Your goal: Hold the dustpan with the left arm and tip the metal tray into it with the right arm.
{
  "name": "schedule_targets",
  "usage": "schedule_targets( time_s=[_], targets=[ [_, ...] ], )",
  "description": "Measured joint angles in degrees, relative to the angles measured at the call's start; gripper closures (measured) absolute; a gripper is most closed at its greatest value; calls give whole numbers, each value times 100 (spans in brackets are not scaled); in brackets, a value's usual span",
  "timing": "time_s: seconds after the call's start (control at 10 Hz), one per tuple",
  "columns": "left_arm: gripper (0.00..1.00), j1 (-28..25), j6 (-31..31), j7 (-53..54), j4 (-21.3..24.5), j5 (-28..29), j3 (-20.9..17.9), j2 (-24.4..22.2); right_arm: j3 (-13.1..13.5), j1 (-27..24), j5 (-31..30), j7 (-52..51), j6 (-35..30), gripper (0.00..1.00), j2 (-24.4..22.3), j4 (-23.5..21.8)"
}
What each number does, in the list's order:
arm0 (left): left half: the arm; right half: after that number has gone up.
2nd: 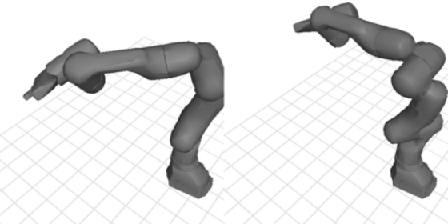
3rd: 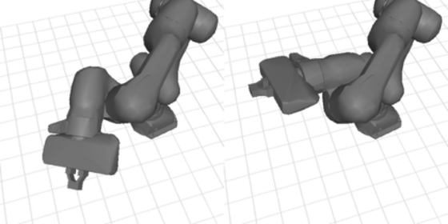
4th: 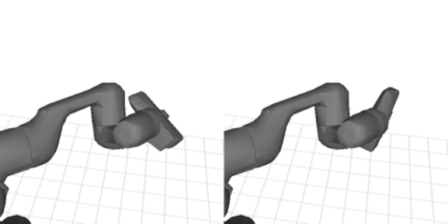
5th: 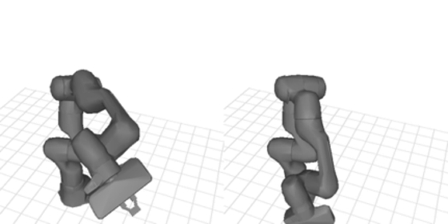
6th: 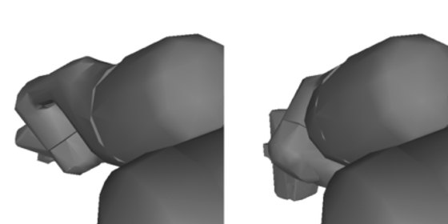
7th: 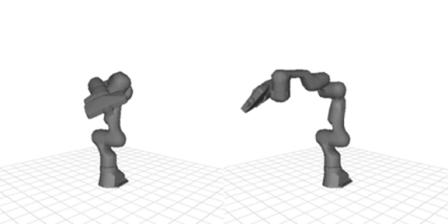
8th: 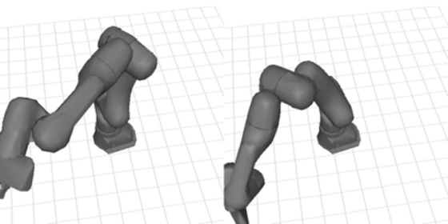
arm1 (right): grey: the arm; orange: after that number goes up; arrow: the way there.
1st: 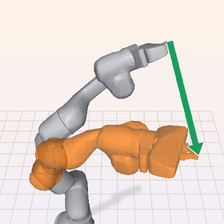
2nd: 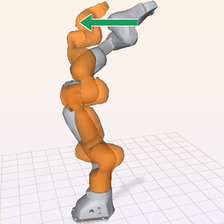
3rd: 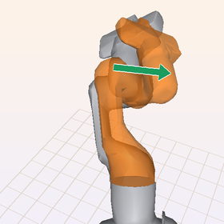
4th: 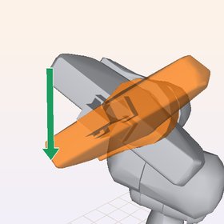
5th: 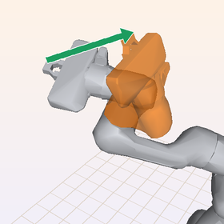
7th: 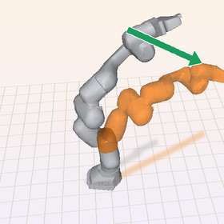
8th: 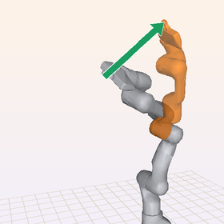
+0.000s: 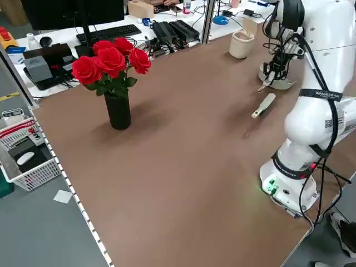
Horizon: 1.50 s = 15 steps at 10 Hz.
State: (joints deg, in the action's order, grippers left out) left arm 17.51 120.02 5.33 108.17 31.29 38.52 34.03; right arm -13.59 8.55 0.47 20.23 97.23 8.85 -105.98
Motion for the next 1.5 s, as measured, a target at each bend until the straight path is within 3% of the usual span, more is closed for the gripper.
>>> schedule_targets(
  time_s=[0.3, 1.1, 1.5],
  targets=[
    [67, -1, -1, 0, -5, 3, -6, 10, -325, 6, -302, 288, -71, 95, 0, 5],
    [67, -6, -1, 0, -25, 4, -22, 27, -1670, 33, -1739, 1704, -735, 95, 35, 454],
    [67, -6, -1, -3, -28, 17, -26, 28, -1958, 389, -2423, 2375, -1423, 95, 529, 1095]
  ],
)
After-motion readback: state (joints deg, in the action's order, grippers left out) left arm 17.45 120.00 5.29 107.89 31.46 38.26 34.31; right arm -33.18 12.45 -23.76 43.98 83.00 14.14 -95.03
